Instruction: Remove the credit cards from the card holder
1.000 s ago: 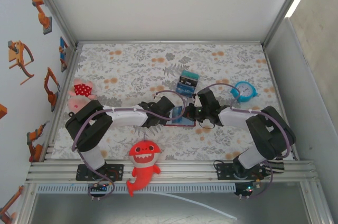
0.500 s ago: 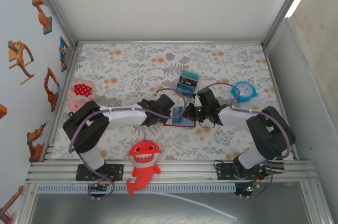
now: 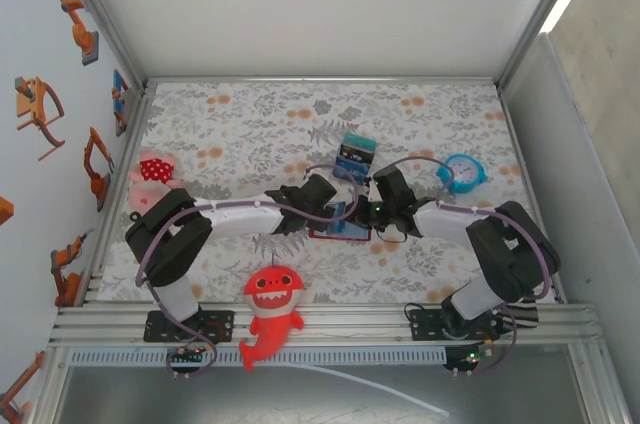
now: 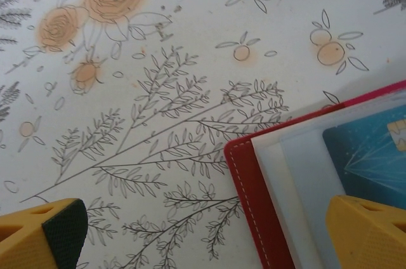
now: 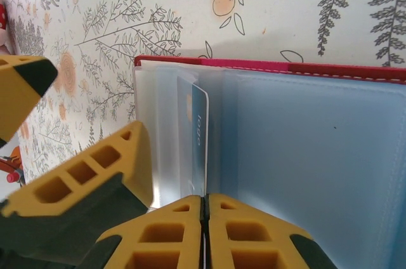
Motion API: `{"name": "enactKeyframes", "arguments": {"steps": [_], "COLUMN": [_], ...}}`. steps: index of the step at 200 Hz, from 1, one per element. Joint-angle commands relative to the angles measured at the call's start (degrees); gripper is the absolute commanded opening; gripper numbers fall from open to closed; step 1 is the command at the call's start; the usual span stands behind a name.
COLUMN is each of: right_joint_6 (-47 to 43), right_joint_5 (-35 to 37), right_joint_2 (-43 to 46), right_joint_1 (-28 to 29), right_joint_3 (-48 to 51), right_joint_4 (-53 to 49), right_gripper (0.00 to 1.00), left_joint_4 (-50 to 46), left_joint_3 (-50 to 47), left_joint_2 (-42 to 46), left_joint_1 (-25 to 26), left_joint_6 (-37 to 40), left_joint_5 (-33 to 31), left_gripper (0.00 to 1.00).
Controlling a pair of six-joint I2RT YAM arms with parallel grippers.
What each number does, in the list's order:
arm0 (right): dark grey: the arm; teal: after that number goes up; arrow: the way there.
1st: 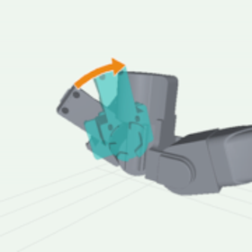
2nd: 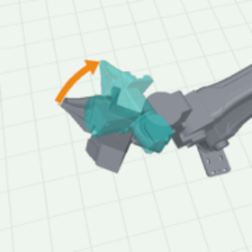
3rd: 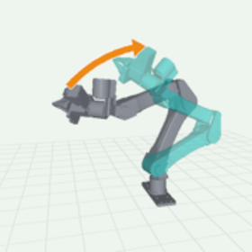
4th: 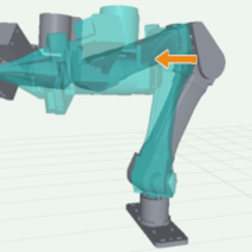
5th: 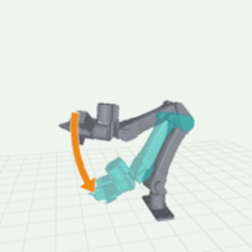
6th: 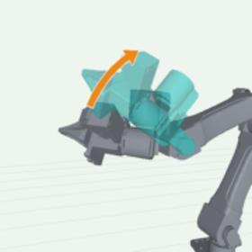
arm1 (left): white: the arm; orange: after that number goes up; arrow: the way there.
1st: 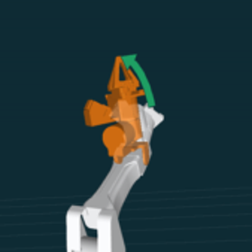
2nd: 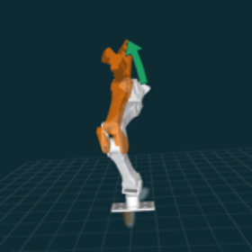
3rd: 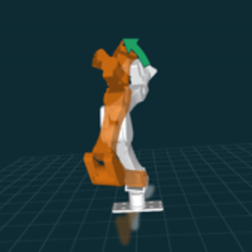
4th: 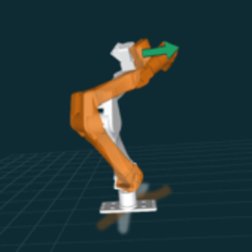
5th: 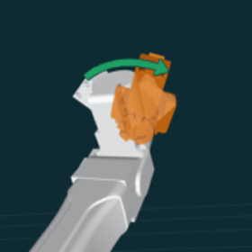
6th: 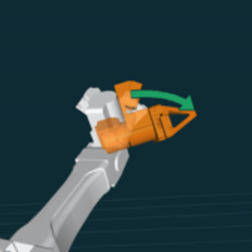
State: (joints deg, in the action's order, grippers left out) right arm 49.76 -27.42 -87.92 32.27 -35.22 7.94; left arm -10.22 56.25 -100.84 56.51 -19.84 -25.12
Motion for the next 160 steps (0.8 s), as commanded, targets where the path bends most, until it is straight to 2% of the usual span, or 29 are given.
{"name": "enactKeyframes", "arguments": {"steps": [1,72,160], "right_joint_6": [0.8,2.9,5.0], "right_joint_5": [-0.1,-1.7,-2.9], "right_joint_2": [0.9,-0.5,-4.8], "right_joint_1": [-0.5,-0.4,0.6], "right_joint_3": [-0.1,1.1,2.1], "right_joint_4": [1.5,6.8,13.3], "right_gripper": [0.09,0.16,0.16], "left_joint_4": [-0.8,-2.4,-2.5], "left_joint_3": [1.3,0.5,0.4], "left_joint_2": [-1.2,-2.8,-2.7], "left_joint_1": [0.4,0.4,0.4], "left_joint_6": [0.4,-1.4,-1.9], "left_joint_5": [1.1,0.8,0.7], "left_gripper": [0.97,0.97,0.97]}}
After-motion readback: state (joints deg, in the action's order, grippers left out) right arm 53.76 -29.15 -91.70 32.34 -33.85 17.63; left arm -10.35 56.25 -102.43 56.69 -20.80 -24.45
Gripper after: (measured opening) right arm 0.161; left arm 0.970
